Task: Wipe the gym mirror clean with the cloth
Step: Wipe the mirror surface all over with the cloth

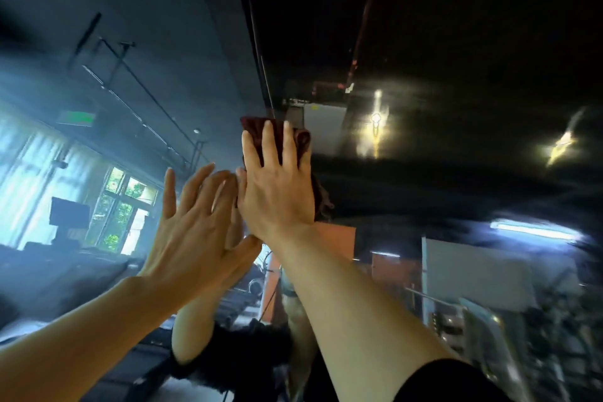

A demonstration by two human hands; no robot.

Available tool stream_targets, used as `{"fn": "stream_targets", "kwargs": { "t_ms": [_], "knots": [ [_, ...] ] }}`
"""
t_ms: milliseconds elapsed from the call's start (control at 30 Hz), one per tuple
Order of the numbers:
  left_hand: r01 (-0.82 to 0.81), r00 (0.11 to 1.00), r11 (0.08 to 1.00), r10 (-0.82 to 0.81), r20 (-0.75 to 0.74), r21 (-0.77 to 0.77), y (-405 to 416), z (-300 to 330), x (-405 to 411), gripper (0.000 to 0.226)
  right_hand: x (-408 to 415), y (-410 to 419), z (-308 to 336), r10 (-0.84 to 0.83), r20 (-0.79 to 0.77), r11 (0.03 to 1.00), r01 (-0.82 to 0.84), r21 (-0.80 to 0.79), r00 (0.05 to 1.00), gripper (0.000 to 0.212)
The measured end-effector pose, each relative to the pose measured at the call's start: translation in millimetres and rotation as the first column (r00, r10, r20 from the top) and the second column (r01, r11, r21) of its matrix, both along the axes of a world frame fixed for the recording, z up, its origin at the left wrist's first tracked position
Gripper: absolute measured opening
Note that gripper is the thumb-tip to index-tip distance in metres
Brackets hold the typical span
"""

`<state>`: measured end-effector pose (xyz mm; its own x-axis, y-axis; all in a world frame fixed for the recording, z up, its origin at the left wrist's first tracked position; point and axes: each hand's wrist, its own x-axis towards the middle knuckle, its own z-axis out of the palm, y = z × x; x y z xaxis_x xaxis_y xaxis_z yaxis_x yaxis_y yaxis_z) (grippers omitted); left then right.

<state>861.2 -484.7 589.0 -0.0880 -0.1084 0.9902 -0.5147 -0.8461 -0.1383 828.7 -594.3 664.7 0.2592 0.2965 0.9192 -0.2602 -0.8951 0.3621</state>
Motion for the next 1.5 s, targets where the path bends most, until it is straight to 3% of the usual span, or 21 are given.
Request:
{"fn": "stream_targets", "kwargs": {
  "t_ms": [167,467,767,933,1133,1333,1500],
  "knots": [
    [0.051,0.999,0.998,-0.050,-0.019,0.034,-16,-3,-15,0.072,-17,-27,-6,0.009,0.004,0.999,-0.009,-0.052,1.000,0.059],
    [0.134,0.991,0.949,-0.129,-0.035,0.284,-129,-24,-70,0.076,-119,-221,-45,-0.151,0.283,0.928,0.037,0.371,0.947,0.056],
    [0.205,0.979,0.919,-0.197,-0.059,0.336,-179,-57,-104,0.076,-168,-325,-127,-0.252,0.376,0.829,-0.001,0.559,0.892,0.052],
    [0.176,0.980,0.935,-0.136,-0.146,0.309,-155,-64,-92,0.073,-148,-282,-115,-0.235,0.405,0.798,-0.062,0.599,0.884,0.058],
    [0.167,0.969,0.974,-0.133,-0.209,0.152,-96,-67,-74,0.073,-103,-184,-100,-0.066,0.259,0.927,-0.037,0.374,0.964,0.057],
    [0.084,0.948,0.993,-0.053,-0.313,0.086,-28,-95,-47,0.087,-53,-89,-107,-0.018,0.114,0.969,-0.011,0.246,0.993,0.060],
    [0.055,0.942,0.994,-0.020,-0.334,0.096,5,-124,-41,0.086,-24,-37,-129,0.013,0.009,0.984,-0.014,0.175,1.000,0.060]
  ]
}}
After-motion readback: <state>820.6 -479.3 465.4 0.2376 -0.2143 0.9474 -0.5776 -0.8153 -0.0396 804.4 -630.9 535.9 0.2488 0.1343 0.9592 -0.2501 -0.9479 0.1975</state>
